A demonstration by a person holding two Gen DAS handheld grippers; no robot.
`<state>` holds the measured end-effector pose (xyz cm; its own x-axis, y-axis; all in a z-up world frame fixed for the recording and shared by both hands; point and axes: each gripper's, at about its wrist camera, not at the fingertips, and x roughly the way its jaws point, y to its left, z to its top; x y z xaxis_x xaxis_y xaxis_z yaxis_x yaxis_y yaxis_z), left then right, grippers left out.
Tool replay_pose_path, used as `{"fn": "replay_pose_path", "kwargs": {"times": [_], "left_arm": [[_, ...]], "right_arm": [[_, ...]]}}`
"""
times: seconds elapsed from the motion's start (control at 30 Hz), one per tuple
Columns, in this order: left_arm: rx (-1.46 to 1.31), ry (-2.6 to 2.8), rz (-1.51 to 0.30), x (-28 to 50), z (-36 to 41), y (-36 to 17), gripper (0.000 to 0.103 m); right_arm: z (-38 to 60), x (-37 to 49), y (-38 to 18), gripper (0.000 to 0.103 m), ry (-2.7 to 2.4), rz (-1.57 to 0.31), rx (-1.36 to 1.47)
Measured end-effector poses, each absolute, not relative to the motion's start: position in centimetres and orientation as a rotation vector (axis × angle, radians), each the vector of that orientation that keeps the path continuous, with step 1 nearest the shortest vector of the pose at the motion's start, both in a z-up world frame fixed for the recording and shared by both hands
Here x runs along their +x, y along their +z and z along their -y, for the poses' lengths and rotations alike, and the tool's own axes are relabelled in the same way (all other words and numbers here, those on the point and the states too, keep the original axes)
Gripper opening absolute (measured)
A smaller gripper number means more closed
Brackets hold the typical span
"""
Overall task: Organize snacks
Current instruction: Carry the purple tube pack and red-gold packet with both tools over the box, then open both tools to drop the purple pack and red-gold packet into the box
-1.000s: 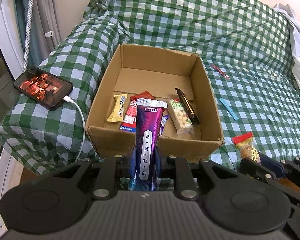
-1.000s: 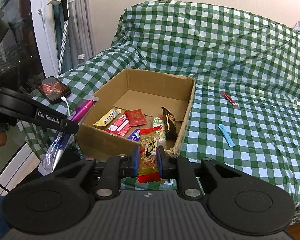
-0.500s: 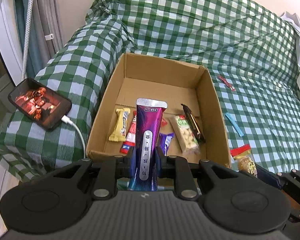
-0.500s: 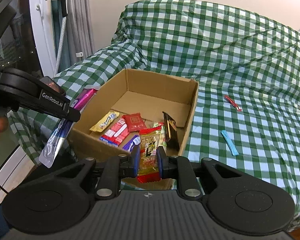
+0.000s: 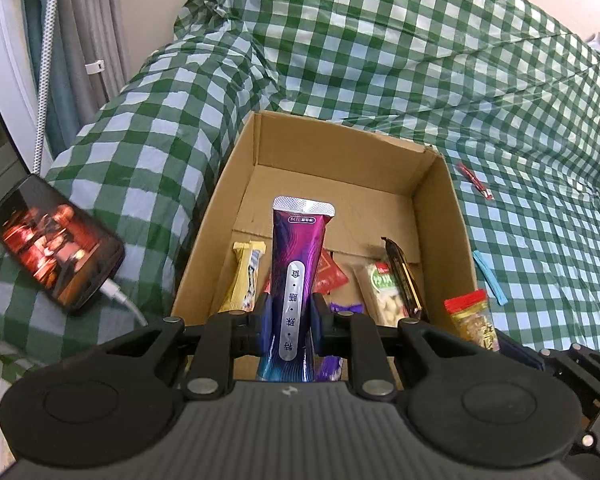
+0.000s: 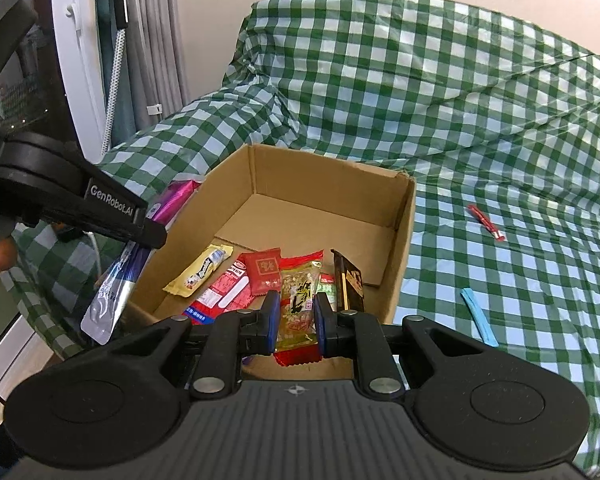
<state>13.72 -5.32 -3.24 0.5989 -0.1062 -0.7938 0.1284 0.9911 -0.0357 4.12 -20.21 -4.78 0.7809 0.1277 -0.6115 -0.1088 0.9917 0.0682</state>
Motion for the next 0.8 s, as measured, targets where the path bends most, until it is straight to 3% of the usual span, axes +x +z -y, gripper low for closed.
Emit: {"fn": "replay_pose_path", "kwargs": {"times": [0.8], "left_arm": [[0.080,-0.095,-1.035,24.0,7.3,-9.6,0.022]], "right_arm": [[21.1,14.8,-10.4,0.019,0.131,-0.753,0.066]]}}
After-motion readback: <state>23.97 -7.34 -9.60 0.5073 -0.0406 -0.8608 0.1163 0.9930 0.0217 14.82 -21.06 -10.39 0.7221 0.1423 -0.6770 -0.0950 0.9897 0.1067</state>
